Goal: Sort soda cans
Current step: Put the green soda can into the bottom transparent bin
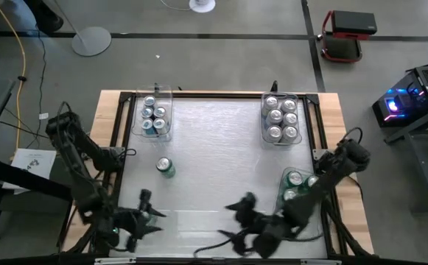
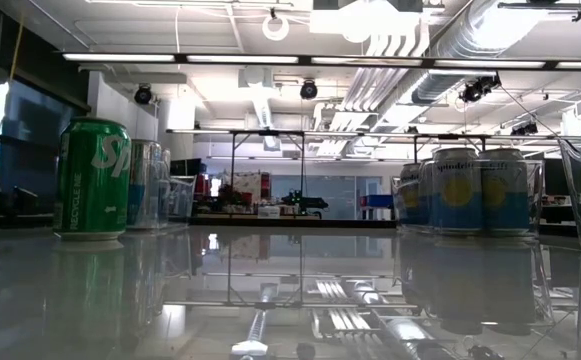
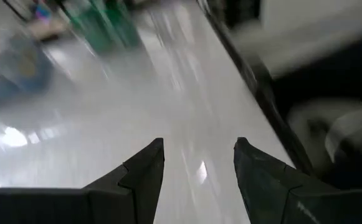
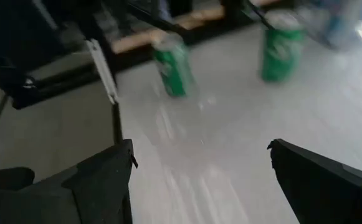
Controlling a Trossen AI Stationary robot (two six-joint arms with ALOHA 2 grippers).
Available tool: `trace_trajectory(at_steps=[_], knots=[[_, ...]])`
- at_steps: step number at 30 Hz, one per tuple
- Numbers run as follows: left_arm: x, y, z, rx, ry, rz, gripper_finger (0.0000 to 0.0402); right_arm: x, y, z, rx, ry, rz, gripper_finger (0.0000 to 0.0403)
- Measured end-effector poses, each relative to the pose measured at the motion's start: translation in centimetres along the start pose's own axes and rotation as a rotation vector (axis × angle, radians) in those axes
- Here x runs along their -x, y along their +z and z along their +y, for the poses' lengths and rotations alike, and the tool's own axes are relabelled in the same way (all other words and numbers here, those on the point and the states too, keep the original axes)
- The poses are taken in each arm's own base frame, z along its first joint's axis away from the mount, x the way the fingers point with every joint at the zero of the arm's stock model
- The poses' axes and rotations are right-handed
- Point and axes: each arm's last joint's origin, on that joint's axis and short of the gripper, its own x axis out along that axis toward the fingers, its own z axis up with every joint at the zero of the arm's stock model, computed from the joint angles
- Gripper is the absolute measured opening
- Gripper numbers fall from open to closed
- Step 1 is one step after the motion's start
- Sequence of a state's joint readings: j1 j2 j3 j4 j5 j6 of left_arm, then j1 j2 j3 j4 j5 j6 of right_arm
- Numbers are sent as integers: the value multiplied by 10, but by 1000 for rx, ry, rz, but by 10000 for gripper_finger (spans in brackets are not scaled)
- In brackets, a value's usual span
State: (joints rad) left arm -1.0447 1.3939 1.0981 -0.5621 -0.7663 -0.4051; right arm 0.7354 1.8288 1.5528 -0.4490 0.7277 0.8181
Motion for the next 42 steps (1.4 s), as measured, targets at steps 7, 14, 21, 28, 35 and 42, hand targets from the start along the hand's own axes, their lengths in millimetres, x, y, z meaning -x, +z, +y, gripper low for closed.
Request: trace_trajectory(at_steps=[7,14,21,28,35,42], knots=[[45,13,23,123,-172,320,174,-47,-7,10,222,-60,-178,365],[53,-2,30,390,-132,584,205,-60,-30,13,248,-254,-279,365],[54,-9,13,471,-110,635,277,-56,-38,18,255,-238,-277,365],[35,-20,-8,409,-66,718,327,-51,-42,22,266,-231,-281,365],[3,-33,-21,233,-24,839,335,-50,-43,23,260,-229,-283,365],[-19,-36,-17,192,10,904,335,-50,-43,23,260,-224,-280,365]])
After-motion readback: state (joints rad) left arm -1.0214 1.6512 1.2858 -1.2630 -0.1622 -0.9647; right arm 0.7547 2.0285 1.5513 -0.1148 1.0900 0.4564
